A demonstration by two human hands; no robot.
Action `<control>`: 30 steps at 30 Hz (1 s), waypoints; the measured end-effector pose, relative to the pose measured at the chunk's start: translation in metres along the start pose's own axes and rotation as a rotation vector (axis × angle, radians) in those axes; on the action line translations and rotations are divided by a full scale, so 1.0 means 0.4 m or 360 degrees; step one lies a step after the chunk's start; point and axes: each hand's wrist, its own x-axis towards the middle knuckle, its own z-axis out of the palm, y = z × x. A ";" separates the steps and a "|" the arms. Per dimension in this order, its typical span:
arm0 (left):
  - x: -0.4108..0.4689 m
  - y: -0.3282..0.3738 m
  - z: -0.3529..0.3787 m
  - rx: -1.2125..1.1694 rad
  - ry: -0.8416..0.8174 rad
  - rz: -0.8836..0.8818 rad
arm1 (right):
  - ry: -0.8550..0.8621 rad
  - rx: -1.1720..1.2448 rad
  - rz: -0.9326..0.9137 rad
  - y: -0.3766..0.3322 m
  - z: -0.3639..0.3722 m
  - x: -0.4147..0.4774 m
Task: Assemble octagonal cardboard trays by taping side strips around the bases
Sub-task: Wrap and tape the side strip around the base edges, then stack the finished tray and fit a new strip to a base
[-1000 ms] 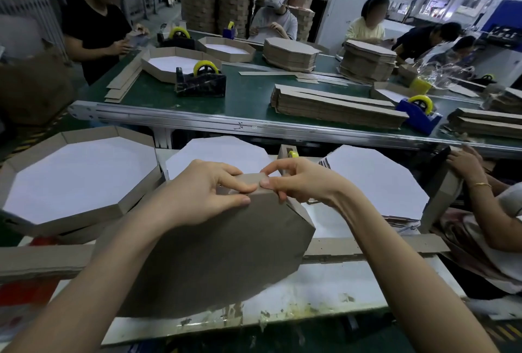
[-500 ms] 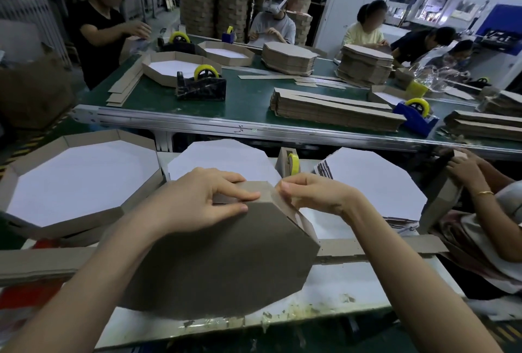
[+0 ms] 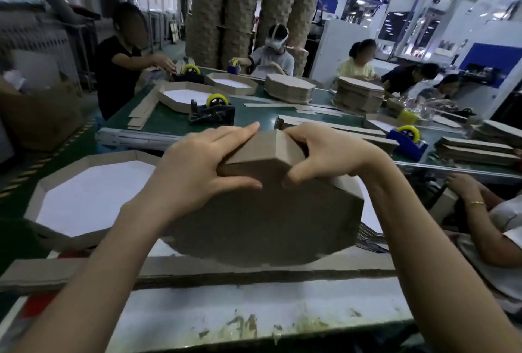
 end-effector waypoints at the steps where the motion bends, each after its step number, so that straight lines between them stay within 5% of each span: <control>1: -0.001 -0.004 -0.017 -0.0009 0.0077 -0.0009 | 0.0028 -0.0020 -0.0038 -0.031 -0.010 0.004; 5: -0.072 -0.011 -0.025 -0.0153 0.0770 -0.0085 | 0.0289 -0.0203 -0.0163 -0.111 0.031 0.054; 8: -0.145 -0.026 -0.003 -0.0962 0.1256 -0.0815 | 0.0450 -0.0405 -0.0231 -0.126 0.110 0.120; 11: -0.158 -0.111 -0.004 -0.2416 0.1053 -0.1791 | 0.0499 -0.0743 -0.0404 -0.128 0.195 0.201; 14: -0.171 -0.207 -0.022 -0.3019 0.1068 -0.1932 | 0.0463 -0.1027 -0.0701 -0.115 0.274 0.289; 19: -0.189 -0.340 0.045 -0.2671 0.1598 -0.2250 | 0.0379 -0.1118 -0.0869 -0.052 0.370 0.447; 27: -0.253 -0.538 0.182 -0.2167 0.1916 -0.2195 | -0.0210 -0.1104 -0.0953 0.080 0.500 0.714; 30: -0.282 -0.607 0.235 -0.1920 0.1934 -0.2414 | -0.0316 -0.1140 -0.0997 0.107 0.550 0.789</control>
